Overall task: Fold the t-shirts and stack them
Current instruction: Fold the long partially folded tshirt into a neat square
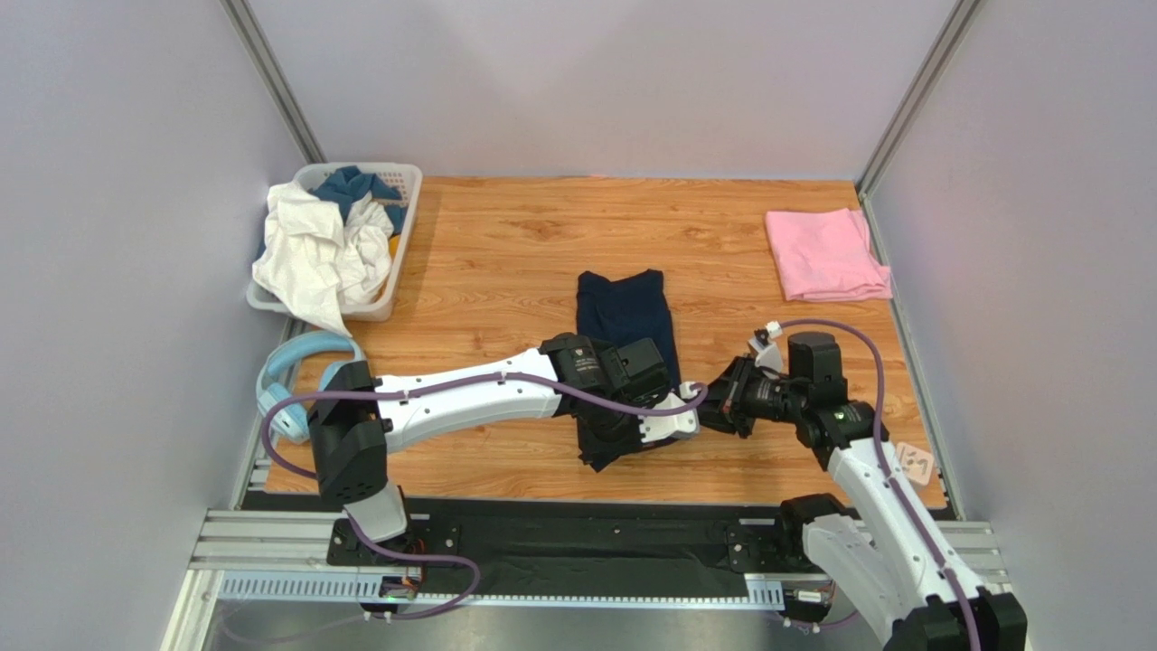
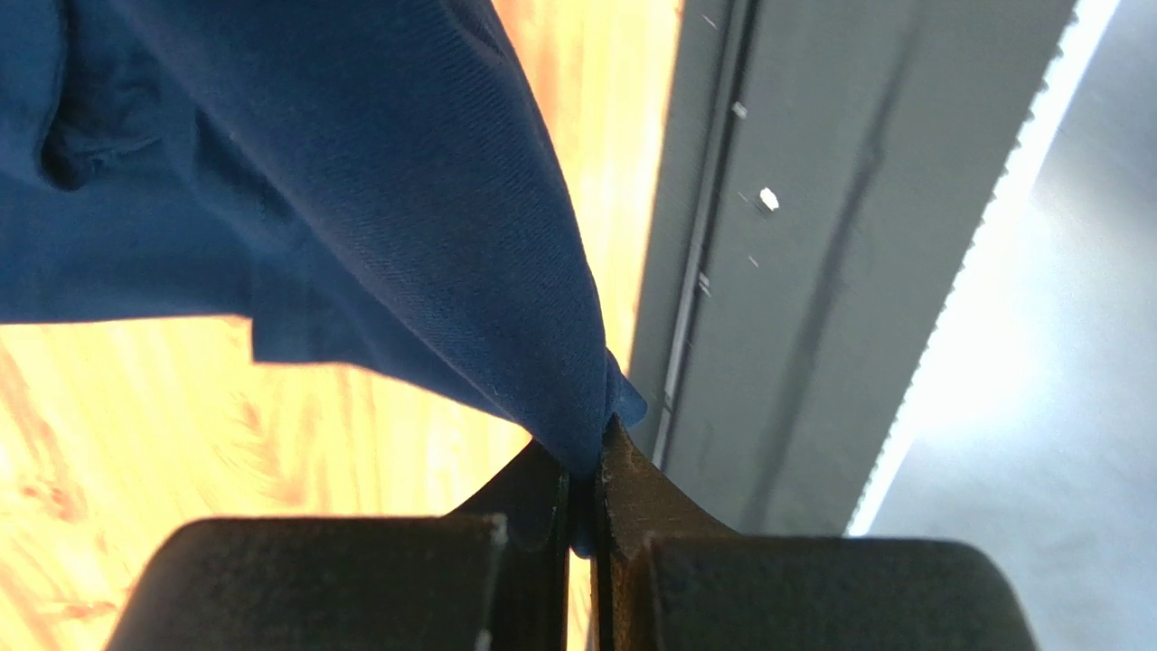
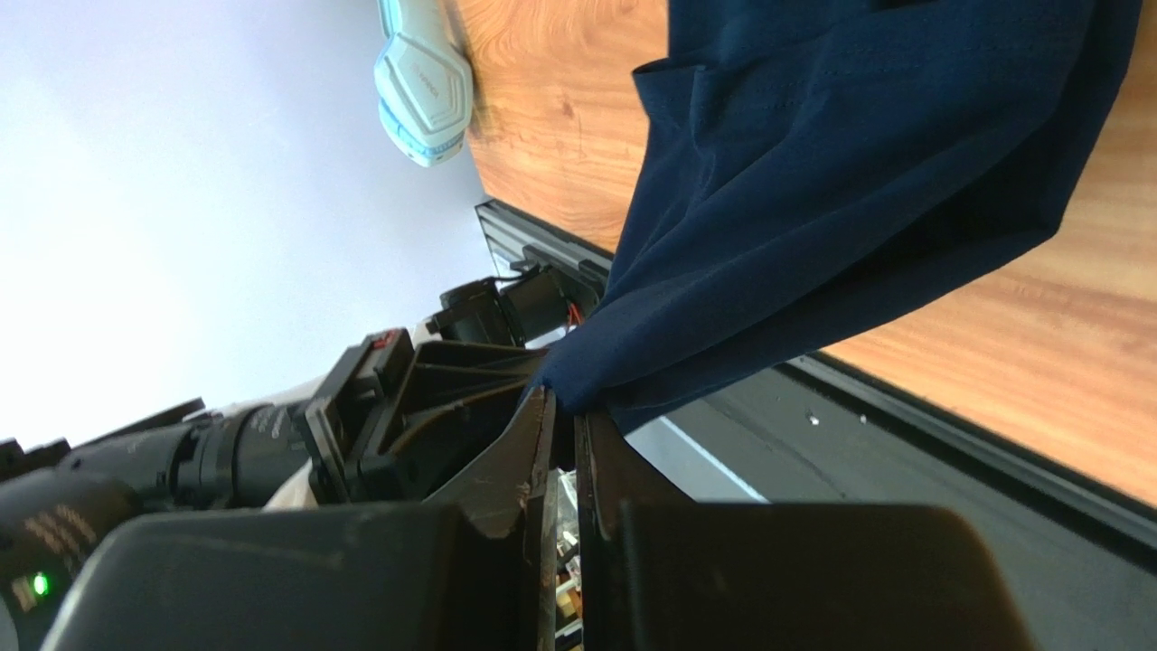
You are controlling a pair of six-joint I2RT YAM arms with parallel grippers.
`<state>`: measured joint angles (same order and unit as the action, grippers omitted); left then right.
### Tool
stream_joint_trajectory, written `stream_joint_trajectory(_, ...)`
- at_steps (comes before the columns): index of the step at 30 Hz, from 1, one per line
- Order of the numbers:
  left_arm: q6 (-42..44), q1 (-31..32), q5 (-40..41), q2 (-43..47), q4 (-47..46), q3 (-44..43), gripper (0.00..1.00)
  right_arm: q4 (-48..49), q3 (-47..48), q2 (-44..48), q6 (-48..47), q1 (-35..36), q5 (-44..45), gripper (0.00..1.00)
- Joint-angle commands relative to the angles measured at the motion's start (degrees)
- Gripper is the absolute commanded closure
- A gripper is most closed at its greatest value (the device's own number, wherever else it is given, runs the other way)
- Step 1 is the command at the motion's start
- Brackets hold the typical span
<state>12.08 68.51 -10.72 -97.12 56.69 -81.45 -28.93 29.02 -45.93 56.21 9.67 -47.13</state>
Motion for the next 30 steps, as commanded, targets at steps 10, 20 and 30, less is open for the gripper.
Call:
stream_joint_trajectory(10,2.25,0.04,-8.53,2.38,8.97,-3.10,1.00,-8.51,-2.65,11.57,4.00,-0.18,-2.08,1.00)
stream_joint_trajectory(20,3.04,1.36,-12.57,2.29,12.83,-5.74,1.00,-9.84,-0.71,13.15,4.79,-0.18,-2.44,1.00)
stream_joint_trajectory(30,6.82,-0.47,-5.29,-0.79,11.25,-5.56,1.00,-5.79,3.76,6.83,3.74,-0.18,-1.64,1.00)
